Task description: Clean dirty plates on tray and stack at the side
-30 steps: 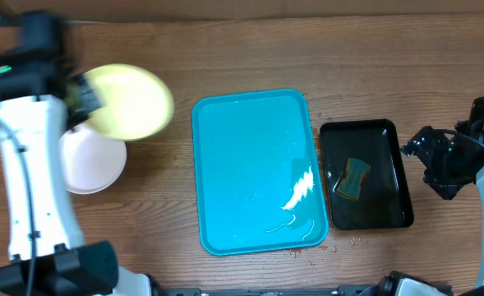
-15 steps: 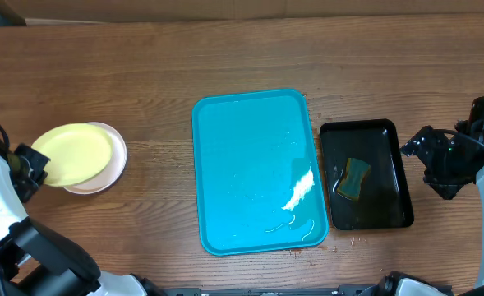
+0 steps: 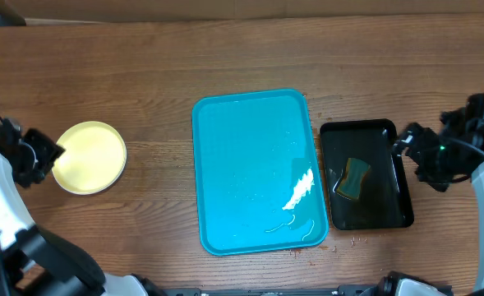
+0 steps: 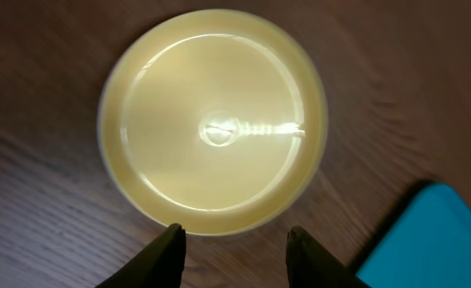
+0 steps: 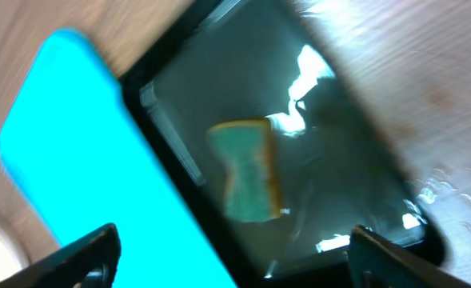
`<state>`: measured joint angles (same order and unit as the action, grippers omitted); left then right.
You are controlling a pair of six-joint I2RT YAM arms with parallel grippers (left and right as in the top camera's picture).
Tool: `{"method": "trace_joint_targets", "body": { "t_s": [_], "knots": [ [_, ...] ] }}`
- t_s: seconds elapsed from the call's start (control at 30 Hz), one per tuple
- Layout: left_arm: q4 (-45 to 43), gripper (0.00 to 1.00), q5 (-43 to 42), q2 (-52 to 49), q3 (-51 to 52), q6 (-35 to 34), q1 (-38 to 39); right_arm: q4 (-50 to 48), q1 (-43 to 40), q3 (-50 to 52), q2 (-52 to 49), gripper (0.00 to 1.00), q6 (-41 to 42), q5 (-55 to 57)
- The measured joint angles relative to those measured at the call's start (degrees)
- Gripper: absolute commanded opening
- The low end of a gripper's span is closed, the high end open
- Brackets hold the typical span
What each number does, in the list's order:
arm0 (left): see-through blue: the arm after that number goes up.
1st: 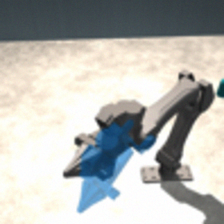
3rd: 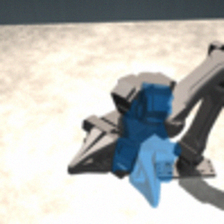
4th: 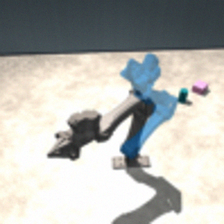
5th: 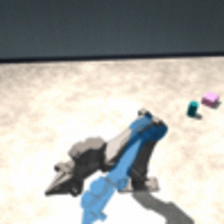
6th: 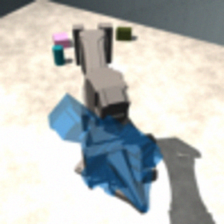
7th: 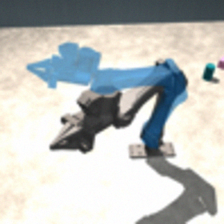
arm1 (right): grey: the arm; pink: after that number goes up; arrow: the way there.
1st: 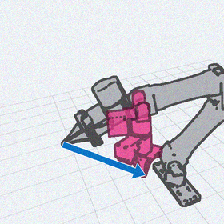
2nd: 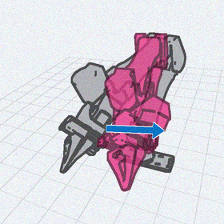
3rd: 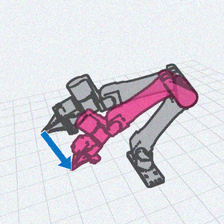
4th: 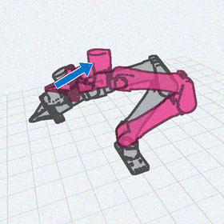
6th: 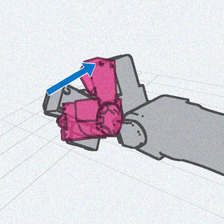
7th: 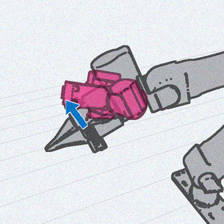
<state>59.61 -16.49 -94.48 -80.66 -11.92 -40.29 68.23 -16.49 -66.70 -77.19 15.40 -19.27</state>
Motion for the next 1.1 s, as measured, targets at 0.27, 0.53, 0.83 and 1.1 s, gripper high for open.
{"method": "trace_joint_targets", "body": {
  "t_s": [0.27,0.53,0.83,1.1],
  "knots": [
    [6.5,0.5,-4.9,19.4,-8.1,8.7,13.7,-1.9,13.7,0.0,10.6,1.0,-6.0,-7.3],
    [17.1,1.0,-2.9,38.2,-9.1,14.2,27.6,-2.8,27.2,0.0,26.1,1.0,-6.9,-8.4],
    [24.6,1.0,-0.6,43.4,-9.1,15.1,28.3,-2.3,28.3,-0.1,33.3,1.0,-7.1,-8.5],
    [24.5,1.0,-0.4,43.2,-9.1,15.1,28.3,2.8,28.3,-0.1,32.8,1.0,-7.1,-9.1]
  ]
}}
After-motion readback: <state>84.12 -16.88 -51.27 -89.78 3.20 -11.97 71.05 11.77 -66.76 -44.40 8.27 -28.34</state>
